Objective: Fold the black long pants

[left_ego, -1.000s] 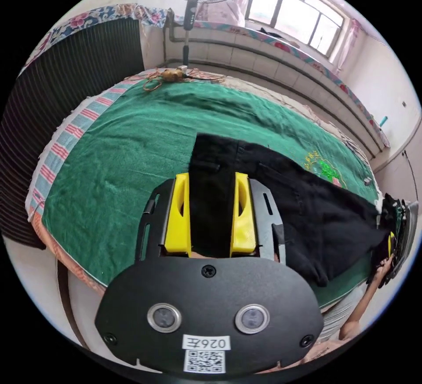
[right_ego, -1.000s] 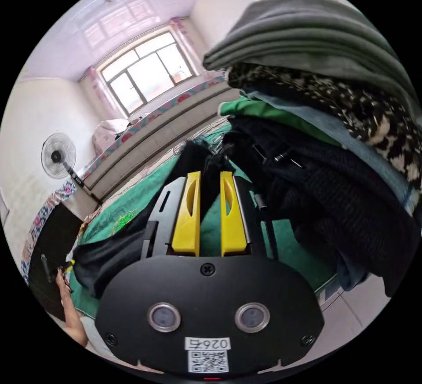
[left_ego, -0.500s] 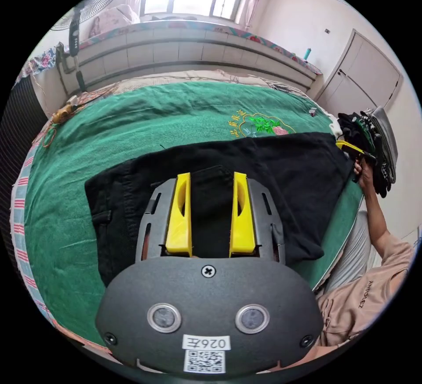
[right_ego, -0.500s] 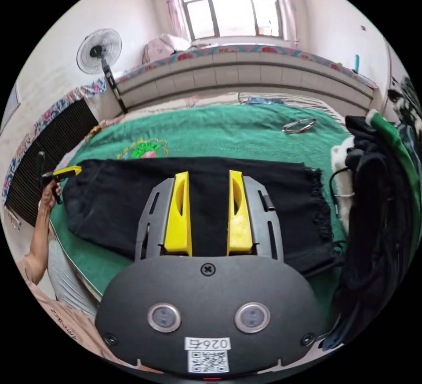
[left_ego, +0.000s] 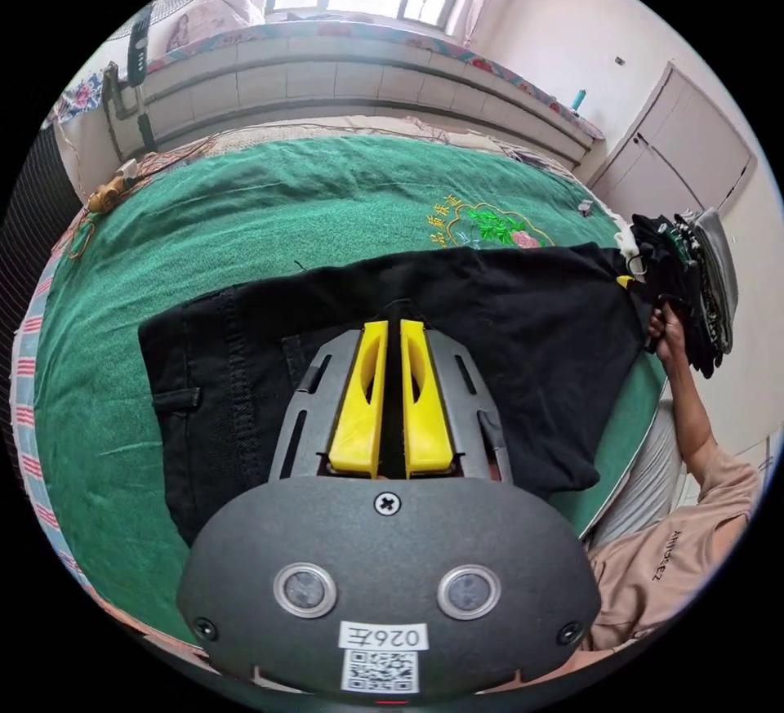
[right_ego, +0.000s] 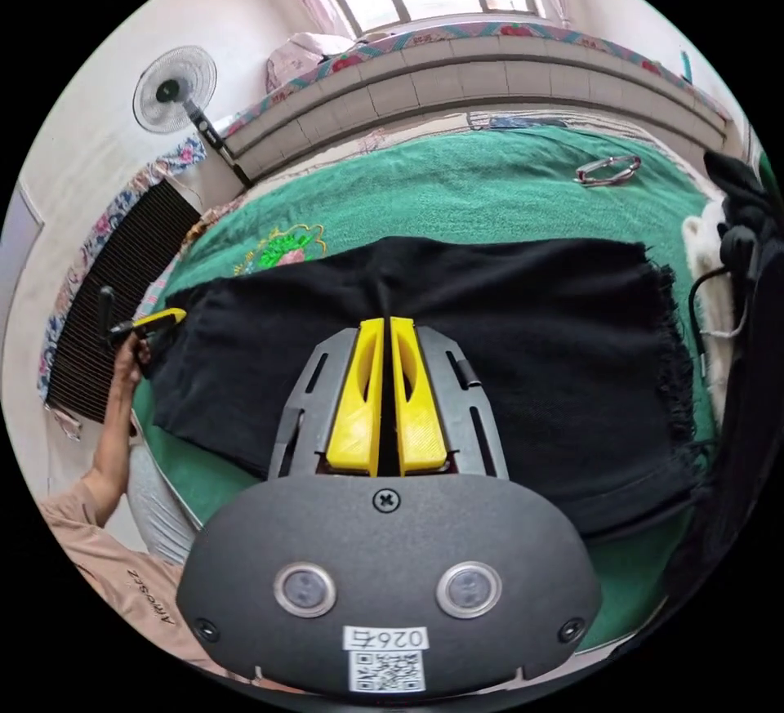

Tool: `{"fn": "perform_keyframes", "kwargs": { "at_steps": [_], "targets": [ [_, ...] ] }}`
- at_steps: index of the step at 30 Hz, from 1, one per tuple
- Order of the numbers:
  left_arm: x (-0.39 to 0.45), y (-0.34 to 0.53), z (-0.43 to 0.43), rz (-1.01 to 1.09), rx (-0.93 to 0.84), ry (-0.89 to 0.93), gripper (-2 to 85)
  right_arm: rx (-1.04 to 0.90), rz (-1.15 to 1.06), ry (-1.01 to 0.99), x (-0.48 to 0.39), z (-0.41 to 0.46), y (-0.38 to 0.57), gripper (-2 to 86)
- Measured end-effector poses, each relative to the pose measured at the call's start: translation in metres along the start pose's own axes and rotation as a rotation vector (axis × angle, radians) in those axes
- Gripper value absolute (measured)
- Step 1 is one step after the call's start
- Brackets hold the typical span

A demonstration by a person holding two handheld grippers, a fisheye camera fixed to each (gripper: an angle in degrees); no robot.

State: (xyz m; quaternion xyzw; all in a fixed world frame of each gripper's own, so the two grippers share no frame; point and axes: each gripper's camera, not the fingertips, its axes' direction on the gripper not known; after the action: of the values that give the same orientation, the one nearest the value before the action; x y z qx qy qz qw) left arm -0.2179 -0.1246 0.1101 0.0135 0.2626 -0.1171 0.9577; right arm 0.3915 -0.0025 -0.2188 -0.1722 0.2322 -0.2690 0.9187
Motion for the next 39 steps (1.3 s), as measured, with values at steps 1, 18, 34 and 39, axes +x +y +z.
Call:
{"fn": "perform_keyframes", "kwargs": {
  "at_steps": [1, 18, 34, 39],
  "targets": [
    [0.000, 0.004, -0.010, -0.008, 0.041, 0.025, 1.5, 0.030, 0.023, -0.043, 0.006, -0.007, 0.003, -1.5],
    [0.059, 0.163, -0.162, 0.349, 0.292, 0.284, -0.8, 0.175, -0.371, -0.192, -0.045, -0.183, 0.111, -1.6],
    [0.075, 0.235, -0.180, 0.128, 0.458, 0.162, -1.0, 0.065, -0.177, -0.084, -0.069, -0.191, 0.138, 0.5],
    [0.139, 0.162, -0.159, 0.334, 0.495, 0.107, -1.0, 0.125, -0.112, -0.030, -0.084, -0.160, 0.073, 6.0]
  ]
}}
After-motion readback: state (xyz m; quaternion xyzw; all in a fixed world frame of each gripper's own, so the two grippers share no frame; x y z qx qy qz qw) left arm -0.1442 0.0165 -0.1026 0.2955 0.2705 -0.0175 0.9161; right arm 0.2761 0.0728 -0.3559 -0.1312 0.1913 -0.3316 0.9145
